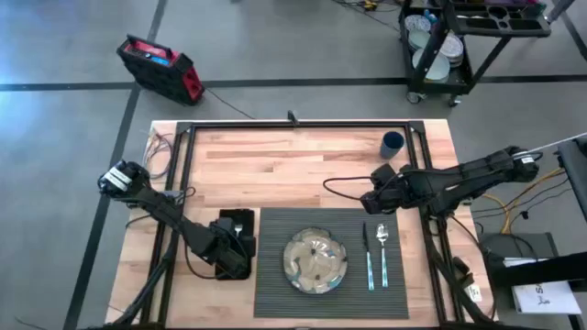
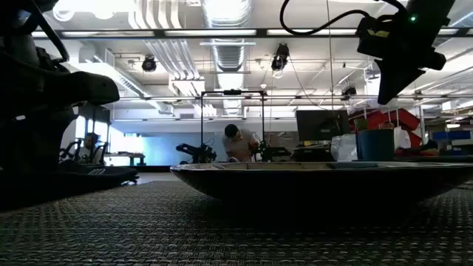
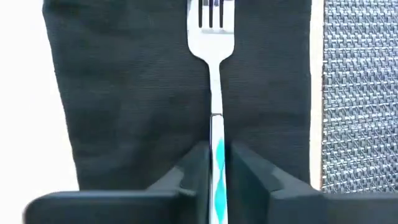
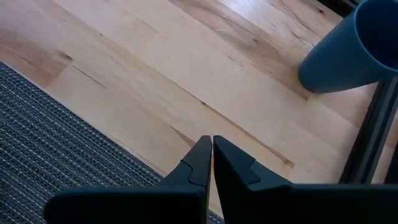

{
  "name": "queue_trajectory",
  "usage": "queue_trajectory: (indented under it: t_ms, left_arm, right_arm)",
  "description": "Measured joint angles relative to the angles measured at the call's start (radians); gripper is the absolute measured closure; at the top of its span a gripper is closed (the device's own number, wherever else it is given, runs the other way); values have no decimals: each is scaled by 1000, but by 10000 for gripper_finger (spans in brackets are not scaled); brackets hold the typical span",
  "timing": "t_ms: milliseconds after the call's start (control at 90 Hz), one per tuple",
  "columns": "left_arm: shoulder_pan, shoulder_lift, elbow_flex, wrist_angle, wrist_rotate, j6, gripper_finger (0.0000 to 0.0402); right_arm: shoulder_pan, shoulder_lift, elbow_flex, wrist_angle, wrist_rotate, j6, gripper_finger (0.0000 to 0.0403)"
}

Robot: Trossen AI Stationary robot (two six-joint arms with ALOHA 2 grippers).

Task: Set table place
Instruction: Adjust the blue fork on the folded black napkin, then adjust the folded black napkin on the table

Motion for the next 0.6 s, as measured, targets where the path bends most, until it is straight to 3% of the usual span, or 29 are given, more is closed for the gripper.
queue_trajectory:
  t_ms: [244,600]
  left_arm:
    - [-2,-9,0,0,44,26,264]
    - [-2,-106,0,-37,20,63,226]
  right_arm:
    - [0,-1,0,1,-25,-1,403]
    - [2,-16,77,0,-89,-40,403]
